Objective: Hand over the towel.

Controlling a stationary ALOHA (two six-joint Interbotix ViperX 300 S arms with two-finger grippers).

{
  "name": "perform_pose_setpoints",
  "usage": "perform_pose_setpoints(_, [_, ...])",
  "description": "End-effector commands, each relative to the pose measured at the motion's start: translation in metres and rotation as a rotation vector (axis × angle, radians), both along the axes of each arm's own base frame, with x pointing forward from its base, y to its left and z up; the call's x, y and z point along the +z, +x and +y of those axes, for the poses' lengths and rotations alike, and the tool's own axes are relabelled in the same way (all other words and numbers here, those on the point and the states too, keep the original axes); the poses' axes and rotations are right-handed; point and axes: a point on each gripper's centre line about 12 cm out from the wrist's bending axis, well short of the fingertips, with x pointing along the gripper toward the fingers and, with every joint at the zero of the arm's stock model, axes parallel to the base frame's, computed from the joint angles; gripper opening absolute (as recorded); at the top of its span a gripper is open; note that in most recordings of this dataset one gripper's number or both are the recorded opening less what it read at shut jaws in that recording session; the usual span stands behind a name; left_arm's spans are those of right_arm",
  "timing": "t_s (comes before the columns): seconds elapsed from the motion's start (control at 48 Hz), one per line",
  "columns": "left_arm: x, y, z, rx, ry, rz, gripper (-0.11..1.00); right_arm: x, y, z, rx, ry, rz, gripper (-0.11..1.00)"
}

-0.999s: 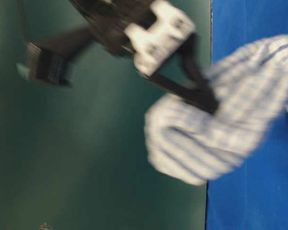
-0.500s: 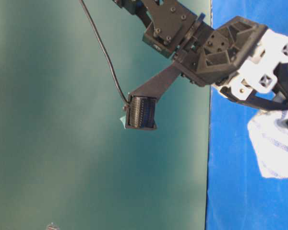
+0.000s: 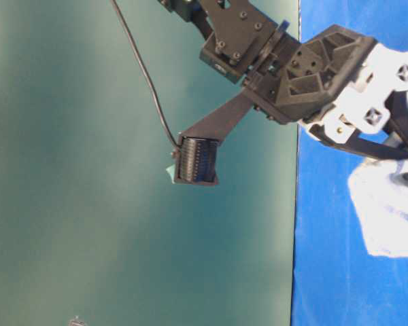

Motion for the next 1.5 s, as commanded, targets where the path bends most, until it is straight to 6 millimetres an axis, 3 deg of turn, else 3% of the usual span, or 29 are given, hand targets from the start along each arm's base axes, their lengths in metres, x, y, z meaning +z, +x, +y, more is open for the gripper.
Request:
perform_pose_setpoints(0.0, [0.006, 0.000, 0.000, 0.002, -0.003, -0.021, 0.92, 0.028, 0.001, 0.001, 0.003, -0.002, -0.051, 0.31])
perform_pose_setpoints(0.083, [0.006, 0.000, 0.000, 0.002, -0.003, -0.021, 0.92, 0.045, -0.003, 0.001, 0.007, -0.005, -0.078, 0.55])
perform_pose_setpoints(0.167, [0.006, 0.000, 0.000, 0.002, -0.003, -0.023, 0.92, 0.068, -0.010, 0.001, 0.010, -0.012, -0.130, 0.71])
perform_pose_setpoints(0.354, [0.006, 0.000, 0.000, 0.002, -0.003, -0.023, 0.92, 0.123, -0.036, 0.001, 0.028, -0.044, -0.271, 0.71])
perform_pose_setpoints(0.604, [0.007, 0.000, 0.000, 0.003, -0.004, -0.035, 0.92, 0.169, -0.074, 0.002, 0.044, -0.081, -0.514, 0.71])
perform_pose_setpoints(0.833, [0.004, 0.000, 0.001, 0.003, -0.003, -0.031, 0.91, 0.180, -0.110, 0.003, 0.051, -0.100, -0.711, 0.71])
perform_pose_setpoints(1.228, [0.005, -0.002, 0.001, 0.003, 0.000, -0.038, 0.91, 0.177, -0.115, 0.003, 0.051, -0.100, -0.726, 0.71])
perform_pose_setpoints(1.478, [0.012, -0.029, 0.001, 0.000, 0.009, -0.058, 0.91, 0.186, -0.153, 0.004, 0.048, -0.104, -0.722, 0.71])
